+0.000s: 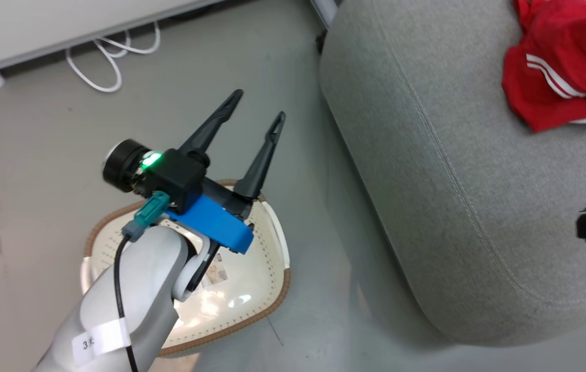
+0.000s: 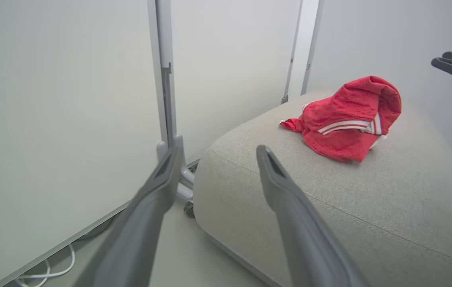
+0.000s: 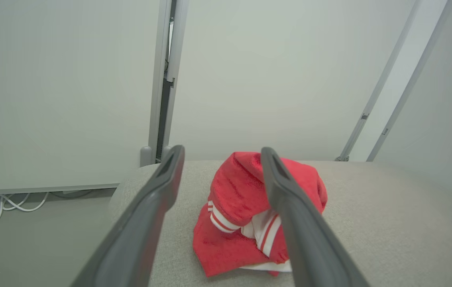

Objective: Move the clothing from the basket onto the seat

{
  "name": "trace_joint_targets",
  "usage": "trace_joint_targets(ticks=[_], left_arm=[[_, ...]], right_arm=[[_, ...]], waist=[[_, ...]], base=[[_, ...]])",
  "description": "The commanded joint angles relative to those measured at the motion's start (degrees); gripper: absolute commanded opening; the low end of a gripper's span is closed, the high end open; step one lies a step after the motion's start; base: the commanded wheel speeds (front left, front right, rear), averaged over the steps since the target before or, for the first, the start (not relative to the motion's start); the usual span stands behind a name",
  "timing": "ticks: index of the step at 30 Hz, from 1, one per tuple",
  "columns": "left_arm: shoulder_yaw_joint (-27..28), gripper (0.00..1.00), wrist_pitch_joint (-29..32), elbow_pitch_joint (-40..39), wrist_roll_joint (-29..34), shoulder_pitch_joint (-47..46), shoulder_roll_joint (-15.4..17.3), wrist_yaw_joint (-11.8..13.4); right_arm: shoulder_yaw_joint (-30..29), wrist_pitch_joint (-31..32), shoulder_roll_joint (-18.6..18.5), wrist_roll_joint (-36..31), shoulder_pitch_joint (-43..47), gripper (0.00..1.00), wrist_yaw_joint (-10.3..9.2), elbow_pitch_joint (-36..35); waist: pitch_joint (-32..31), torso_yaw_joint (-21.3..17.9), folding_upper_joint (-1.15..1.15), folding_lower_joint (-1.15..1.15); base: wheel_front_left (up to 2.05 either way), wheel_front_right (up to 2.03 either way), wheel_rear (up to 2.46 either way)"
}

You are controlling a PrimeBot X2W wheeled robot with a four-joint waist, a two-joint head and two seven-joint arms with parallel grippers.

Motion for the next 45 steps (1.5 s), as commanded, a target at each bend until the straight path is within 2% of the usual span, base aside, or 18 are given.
trace_joint_targets(ticks=[1,6,11,20,33,45], left_arm=[[3.6,1.00,-0.3,-0.7,1.4,2.5,-0.9,0.4],[11.9,1.00,-0.2,-1.4,4.4,7.9,-2.8,0.8],[19.7,1.00,-0.2,-2.1,6.8,13.2,-5.1,0.0],[28.7,1.00,-0.2,-2.8,11.6,21.3,-8.8,-1.5],[36.3,1.00,-0.2,-3.0,15.5,31.0,-12.1,-3.4],[38.2,1.00,-0.2,-3.3,16.7,34.5,-12.8,-4.0]], right_arm=[[2.2,0.0,0.4,0.1,1.0,1.00,0.01,-0.9],[6.7,0.0,1.3,0.0,1.6,1.00,0.01,-1.9],[9.8,0.0,3.7,0.9,3.4,1.00,0.01,-2.1],[13.0,0.0,5.5,1.6,7.1,1.00,0.01,-0.5],[11.7,0.0,8.0,2.7,15.0,1.00,0.01,1.7],[10.7,0.0,9.8,3.3,19.4,1.00,0.01,3.1]], waist=[[-3.9,3.5,0.00,0.01],[-7.6,6.2,0.00,0.01],[-10.6,8.7,0.00,0.01],[-15.0,11.7,0.00,0.01],[-21.1,13.9,0.00,0.01],[-23.3,15.4,0.00,0.01]], base=[[0.00,0.00,0.00],[0.00,0.00,0.00],[0.00,0.00,0.00],[0.00,0.00,0.00],[0.00,0.00,0.00],[0.00,0.00,0.00]])
